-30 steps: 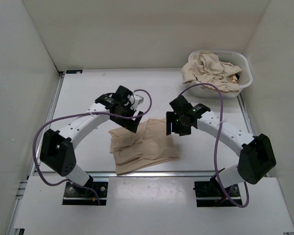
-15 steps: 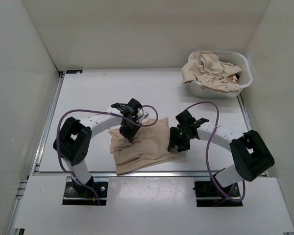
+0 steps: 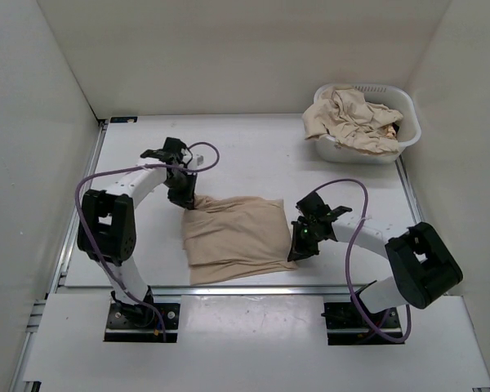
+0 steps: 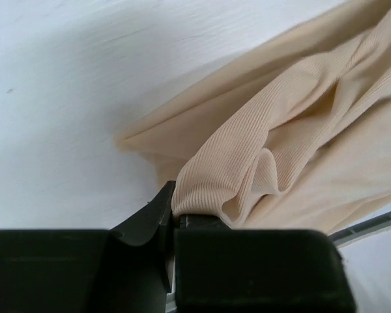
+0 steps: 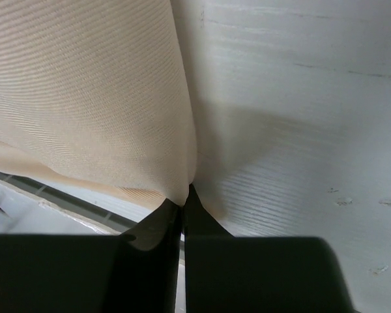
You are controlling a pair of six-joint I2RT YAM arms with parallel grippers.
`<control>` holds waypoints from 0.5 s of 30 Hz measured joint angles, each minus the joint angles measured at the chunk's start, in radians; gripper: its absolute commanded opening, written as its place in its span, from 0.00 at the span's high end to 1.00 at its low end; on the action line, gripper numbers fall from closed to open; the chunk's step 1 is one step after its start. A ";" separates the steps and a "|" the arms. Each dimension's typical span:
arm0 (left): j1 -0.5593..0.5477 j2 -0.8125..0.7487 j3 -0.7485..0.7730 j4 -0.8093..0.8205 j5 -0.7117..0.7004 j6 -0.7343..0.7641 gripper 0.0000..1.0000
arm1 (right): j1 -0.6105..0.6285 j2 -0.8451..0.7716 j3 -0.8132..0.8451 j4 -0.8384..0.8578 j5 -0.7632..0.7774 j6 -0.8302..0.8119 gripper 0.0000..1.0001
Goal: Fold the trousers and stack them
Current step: Fold the trousers
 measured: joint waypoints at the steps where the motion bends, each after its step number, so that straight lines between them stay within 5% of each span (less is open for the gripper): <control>1: 0.030 0.008 0.002 -0.011 0.011 0.000 0.78 | 0.000 -0.002 0.000 -0.001 -0.002 -0.002 1.00; 3: 0.074 0.041 0.010 -0.033 0.034 0.000 0.73 | 0.000 -0.007 0.000 -0.001 -0.009 -0.005 1.00; 7: 0.144 0.122 0.022 -0.057 0.085 0.000 0.40 | 0.000 -0.018 0.000 -0.002 -0.031 -0.014 0.97; 9: 0.166 0.148 0.041 -0.066 0.102 0.000 0.23 | 0.002 -0.022 0.000 -0.003 -0.039 -0.019 0.84; 10: 0.179 0.154 0.053 -0.069 0.111 0.000 0.17 | 0.003 -0.023 0.000 -0.003 -0.043 -0.024 0.66; 15: 0.229 0.132 0.101 -0.090 0.134 -0.003 0.15 | 0.003 -0.024 0.002 -0.028 -0.054 -0.042 0.47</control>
